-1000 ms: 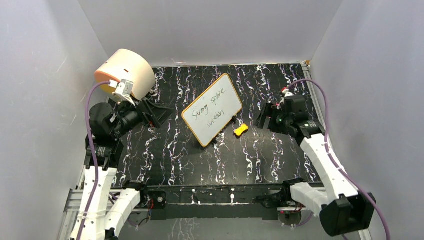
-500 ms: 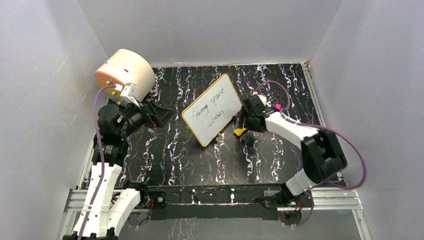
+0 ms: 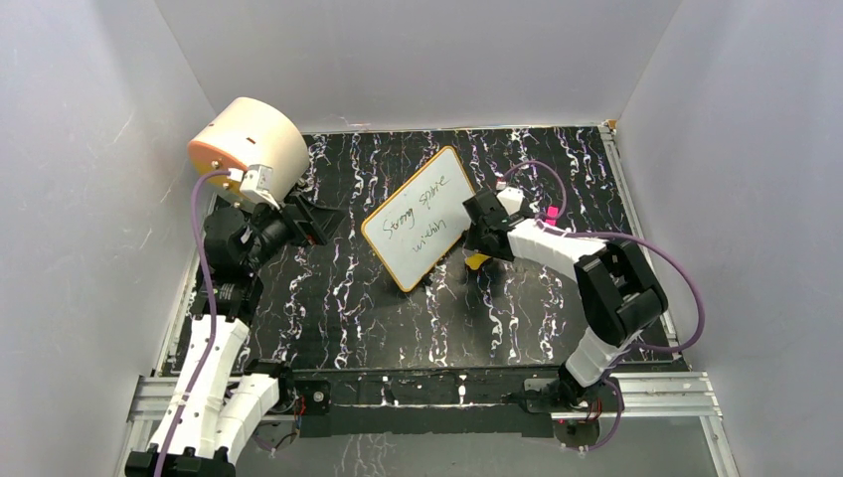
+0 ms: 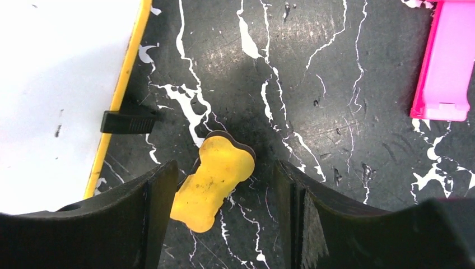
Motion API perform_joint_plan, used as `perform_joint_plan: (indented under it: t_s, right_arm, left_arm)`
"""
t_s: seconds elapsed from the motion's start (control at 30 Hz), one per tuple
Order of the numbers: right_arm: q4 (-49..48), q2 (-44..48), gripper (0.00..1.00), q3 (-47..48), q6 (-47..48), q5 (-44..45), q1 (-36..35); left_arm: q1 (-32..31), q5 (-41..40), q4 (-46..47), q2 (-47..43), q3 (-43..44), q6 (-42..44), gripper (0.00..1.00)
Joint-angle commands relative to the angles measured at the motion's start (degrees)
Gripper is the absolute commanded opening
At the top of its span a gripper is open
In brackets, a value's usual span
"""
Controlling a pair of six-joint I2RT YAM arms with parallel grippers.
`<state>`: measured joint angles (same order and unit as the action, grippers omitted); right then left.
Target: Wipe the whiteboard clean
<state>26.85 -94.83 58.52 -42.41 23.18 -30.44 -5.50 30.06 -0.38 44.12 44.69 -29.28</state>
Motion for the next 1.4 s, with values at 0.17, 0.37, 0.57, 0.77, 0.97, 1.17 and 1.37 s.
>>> perform_joint_plan:
  t_s: [0.17, 0.37, 0.57, 0.77, 0.97, 1.17, 1.37]
  right_arm:
    - [-2.55, -3.94, 0.54, 3.73, -1.94, -0.82, -0.36]
    - [-1.37, -4.58, 0.54, 4.34, -2.51, -0.79, -0.85]
    - [-3.16, -3.45, 0.37, 2.09, 8.83, -8.21, -0.77]
    - [-0.47, -3.15, 0.42, 1.95, 16.41, -12.92, -0.76]
    - [0.64, -2.96, 0.55, 2.26, 19.93, -12.39, -0.77]
    - [0.91, -0.88, 0.55, 0.95, 14.47, -12.58, -0.76]
    - [1.13, 0.79, 0.57, -0.82, 12.27, -13.44, -0.84]
  left_arm:
    - [-0.31, -0.38, 6.01, -0.45, -2.28, -0.91, 0.98]
    - [-0.31, -0.72, 5.65, -0.65, -2.62, -0.31, 0.98]
    - [-0.3, 1.31, 4.29, -0.34, -3.1, 1.12, 0.99]
    - [-0.3, 6.8, -0.57, 1.39, -3.84, 2.76, 0.97]
    - [-0.71, 10.6, 0.37, -1.0, -10.21, 1.4, 0.92]
    - [-3.96, 5.27, 9.59, 1.67, -13.87, -4.52, 0.75]
    - [-7.37, -1.15, 29.81, 6.34, -22.6, -13.74, 0.69]
